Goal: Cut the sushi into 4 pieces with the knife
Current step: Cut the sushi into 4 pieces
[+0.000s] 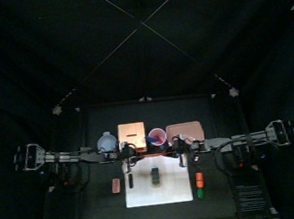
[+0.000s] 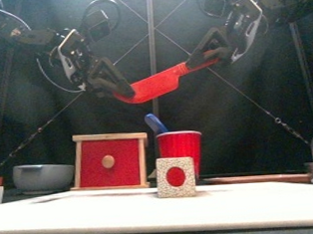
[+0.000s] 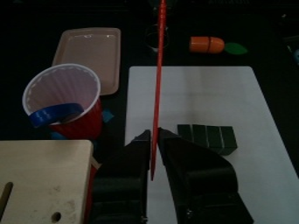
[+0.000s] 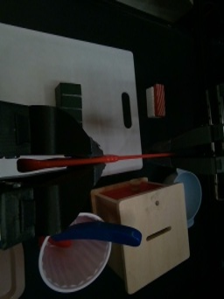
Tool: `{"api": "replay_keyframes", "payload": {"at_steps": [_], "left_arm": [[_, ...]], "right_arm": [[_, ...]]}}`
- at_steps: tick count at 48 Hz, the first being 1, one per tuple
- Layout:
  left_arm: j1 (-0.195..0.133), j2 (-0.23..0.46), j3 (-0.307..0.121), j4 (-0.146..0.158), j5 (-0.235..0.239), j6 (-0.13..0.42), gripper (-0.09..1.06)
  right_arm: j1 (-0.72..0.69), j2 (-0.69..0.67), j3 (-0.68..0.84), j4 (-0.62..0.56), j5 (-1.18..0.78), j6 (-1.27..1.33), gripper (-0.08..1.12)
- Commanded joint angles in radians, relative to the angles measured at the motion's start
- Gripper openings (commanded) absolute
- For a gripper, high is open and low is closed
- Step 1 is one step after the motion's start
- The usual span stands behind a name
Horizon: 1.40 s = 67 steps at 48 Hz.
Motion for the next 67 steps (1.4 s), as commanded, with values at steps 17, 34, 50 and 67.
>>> {"api": "replay_keyframes", "payload": {"at_steps": [17, 34, 50, 67], "left_arm": [[-0.025, -0.003, 0.014, 0.002, -0.012, -0.003, 0.42], [-0.087, 0.043, 0.031, 0.006, -0.012, -0.003, 0.41], [-0.097, 0.130, 0.012, 0.005, -0.012, -0.003, 0.41], [-0.107, 0.222, -0.023, 0.002, -0.012, -0.003, 0.41]], "right_arm": [[0.009, 0.140, -0.164, 0.057, 0.275, 0.000, 0.23], [0.049, 0.213, -0.198, 0.100, 0.310, 0.002, 0.23], [0.052, 0.268, -0.184, 0.109, 0.350, 0.002, 0.23], [0.046, 0.298, -0.150, 0.121, 0.353, 0.003, 0.23]]}}
